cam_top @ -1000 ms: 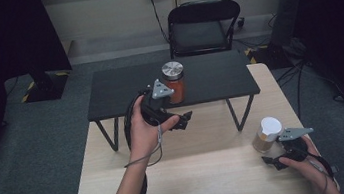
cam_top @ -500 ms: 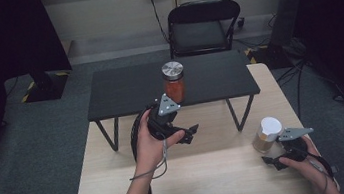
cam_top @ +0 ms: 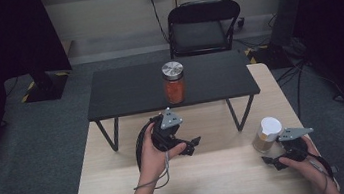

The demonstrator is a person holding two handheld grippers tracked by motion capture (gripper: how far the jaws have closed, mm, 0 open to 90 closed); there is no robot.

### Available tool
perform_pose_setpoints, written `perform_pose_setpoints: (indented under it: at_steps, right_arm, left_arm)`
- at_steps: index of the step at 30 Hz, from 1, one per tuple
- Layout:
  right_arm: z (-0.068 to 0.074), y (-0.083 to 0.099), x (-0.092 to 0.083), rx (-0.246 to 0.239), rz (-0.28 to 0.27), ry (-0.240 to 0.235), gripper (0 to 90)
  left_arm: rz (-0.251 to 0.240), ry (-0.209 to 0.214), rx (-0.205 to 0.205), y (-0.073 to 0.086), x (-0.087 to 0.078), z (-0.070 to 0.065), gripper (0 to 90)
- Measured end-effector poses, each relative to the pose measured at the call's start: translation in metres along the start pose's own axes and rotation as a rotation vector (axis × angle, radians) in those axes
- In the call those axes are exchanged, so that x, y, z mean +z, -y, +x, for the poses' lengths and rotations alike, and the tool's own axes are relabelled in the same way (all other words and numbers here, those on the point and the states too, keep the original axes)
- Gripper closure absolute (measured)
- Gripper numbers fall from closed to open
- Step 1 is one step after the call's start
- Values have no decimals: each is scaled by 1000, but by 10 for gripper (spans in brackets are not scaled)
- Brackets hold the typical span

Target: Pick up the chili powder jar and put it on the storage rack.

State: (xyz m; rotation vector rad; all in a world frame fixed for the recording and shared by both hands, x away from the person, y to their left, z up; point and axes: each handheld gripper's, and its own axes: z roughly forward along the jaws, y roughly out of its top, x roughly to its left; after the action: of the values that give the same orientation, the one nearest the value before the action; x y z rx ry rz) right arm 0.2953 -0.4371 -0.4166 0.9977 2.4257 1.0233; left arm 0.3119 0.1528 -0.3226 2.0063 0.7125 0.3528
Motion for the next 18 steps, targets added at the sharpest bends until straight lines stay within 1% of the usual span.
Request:
perform_pose_setpoints:
  at_steps: [1,2,3,4,7,10,12,13,18]
  right_arm:
    - [0,0,0,0,0,0,0]
    - [0,0,0,0,0,0,0]
    - [0,0,0,0,0,0,0]
    - [0,0,0,0,0,0,0]
    - [0,0,0,0,0,0,0]
    - [0,0,0,0,0,0,0]
    - [0,0,0,0,0,0,0]
    - [0,0,0,0,0,0,0]
    - [0,0,0,0,0,0,0]
  left_arm:
    - [11,4,1,4,3,0,29]
    - [11,4,1,4,3,0,29]
    - [17,10,-3,8,7,1,29]
    - [17,10,-3,8,7,1,29]
    - [16,11,-11,16,11,2,29]
    - [25,16,-24,23,16,3,29]
    - [31,16,-26,25,17,3,29]
    - [34,17,-31,29,19,4,29]
    - [48,17,-37,37,22,6,29]
